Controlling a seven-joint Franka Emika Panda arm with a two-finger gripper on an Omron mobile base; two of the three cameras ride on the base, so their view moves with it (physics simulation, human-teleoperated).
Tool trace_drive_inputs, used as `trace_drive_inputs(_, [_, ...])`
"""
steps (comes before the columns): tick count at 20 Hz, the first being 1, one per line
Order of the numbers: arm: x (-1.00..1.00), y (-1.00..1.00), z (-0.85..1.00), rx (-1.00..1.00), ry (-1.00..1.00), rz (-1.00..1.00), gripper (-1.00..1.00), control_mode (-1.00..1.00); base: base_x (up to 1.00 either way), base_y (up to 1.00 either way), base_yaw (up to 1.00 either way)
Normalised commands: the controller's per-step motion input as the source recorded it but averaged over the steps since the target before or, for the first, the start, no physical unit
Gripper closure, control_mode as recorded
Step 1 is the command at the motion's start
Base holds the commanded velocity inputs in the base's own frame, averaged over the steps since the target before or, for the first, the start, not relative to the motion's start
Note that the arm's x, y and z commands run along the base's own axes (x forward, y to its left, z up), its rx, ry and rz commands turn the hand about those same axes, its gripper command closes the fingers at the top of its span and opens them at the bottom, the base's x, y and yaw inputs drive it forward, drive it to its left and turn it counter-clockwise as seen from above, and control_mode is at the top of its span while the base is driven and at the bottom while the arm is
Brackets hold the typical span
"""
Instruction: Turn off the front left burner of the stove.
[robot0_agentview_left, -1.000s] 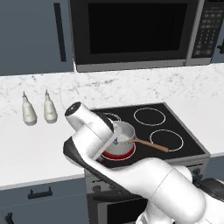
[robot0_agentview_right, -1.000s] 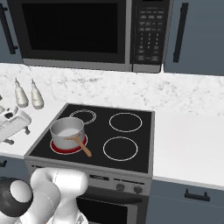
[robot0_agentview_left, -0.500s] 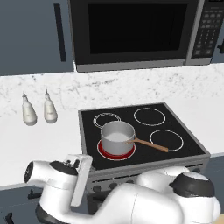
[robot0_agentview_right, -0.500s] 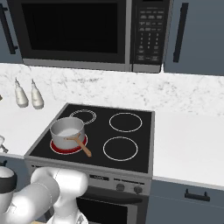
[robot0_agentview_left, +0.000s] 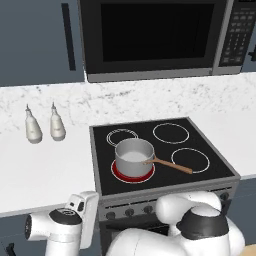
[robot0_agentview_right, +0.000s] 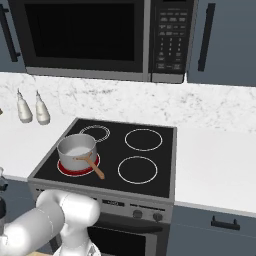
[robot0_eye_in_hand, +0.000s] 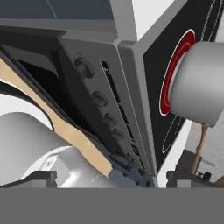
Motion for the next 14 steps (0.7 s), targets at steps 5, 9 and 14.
trace_drive_inputs(5, [0.14,-0.24,-0.47,0.09,-0.11,0.11,-1.0,-1.0,0.0,0.0,0.0])
trace_drive_inputs(9, [0.11,-0.36,-0.32,0.13,-0.12,0.1,-1.0,-1.0,0.0,0.0,0.0])
trace_drive_inputs(14, [0.07,-0.52,-0.16,0.1,-0.09,0.06,-1.0,-1.0,0.0,0.0,0.0])
